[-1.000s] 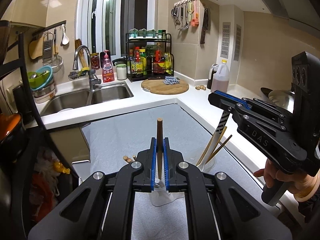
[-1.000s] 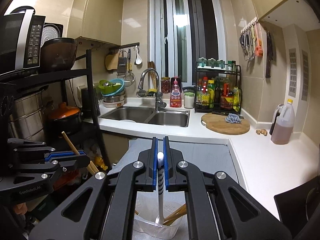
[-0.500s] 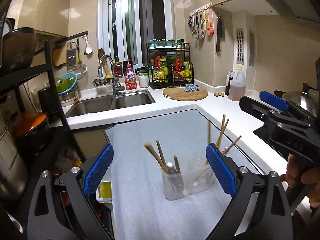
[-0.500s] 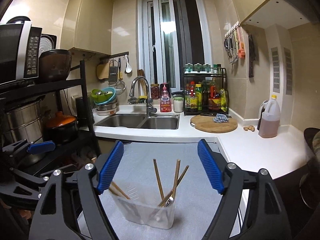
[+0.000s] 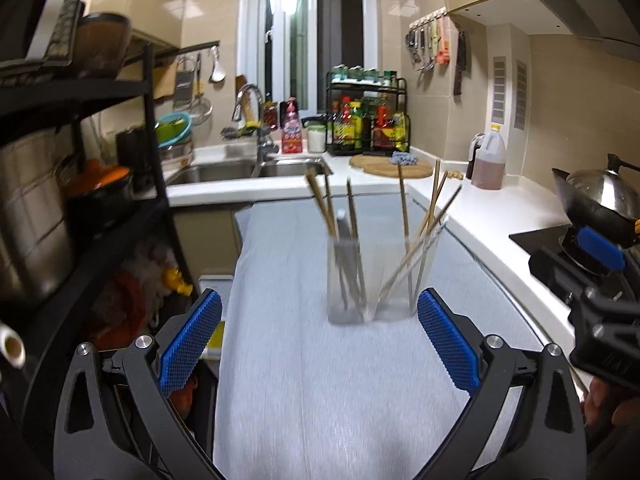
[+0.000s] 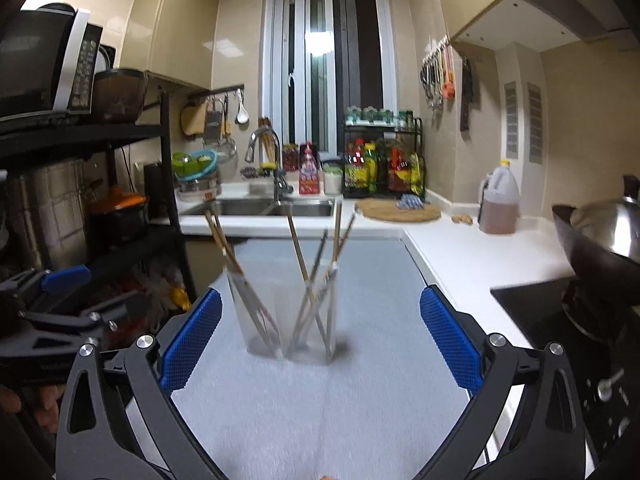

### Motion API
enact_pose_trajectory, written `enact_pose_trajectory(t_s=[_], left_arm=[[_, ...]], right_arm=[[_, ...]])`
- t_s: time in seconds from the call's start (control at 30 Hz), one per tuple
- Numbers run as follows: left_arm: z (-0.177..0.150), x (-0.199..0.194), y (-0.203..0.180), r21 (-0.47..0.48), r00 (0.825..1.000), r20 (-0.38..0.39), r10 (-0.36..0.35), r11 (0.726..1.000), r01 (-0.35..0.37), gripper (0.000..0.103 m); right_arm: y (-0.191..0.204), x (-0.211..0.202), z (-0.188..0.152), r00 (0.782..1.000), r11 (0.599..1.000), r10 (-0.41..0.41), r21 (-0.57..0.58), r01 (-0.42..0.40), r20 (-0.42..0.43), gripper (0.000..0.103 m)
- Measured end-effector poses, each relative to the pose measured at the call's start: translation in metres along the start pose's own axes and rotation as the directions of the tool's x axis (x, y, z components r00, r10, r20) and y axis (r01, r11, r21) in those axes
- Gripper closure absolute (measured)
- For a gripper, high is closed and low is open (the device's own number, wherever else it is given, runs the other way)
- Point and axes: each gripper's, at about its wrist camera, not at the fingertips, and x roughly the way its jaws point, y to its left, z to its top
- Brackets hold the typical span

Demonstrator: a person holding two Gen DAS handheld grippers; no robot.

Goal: Organize utensils

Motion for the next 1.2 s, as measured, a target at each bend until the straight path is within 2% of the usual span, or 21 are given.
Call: enact_pose_trajectory(t_s=[0.23, 0.4, 0.77, 1.2], left_arm=[[-0.040, -0.009, -0.003, -0.011, 0.999, -0.021, 0.033, 0.999, -0.033, 0.008], [-0.055, -0.017, -0.005, -0.018, 0.999, -0.021, 0.046, 0.999, -0.047, 0.008], [-0.058, -0.030, -0.007, -0.023, 0.997, -0.009, 0.073, 0.997, -0.073, 0.008], [-0.059, -0.037, -0.013, -0.011, 0.999, -0.013, 0.052, 0.999, -0.052, 0.008]], right_arm=[[-0.004, 0.000, -0.049, 0.994, 0.997, -0.063, 0.032, 0.066, -0.089, 0.005], [-0.002, -0.007, -0.071, 0.990, 0.996, -0.077, 0.031, 0.081, -0.115, 0.005], [-0.001, -0.022, -0.075, 0.992, 0.997, -0.075, 0.029, 0.078, -0.103, 0.005], [-0.001, -0.027, -0.077, 0.993, 0.997, -0.061, 0.030, 0.065, -0.103, 0.005]])
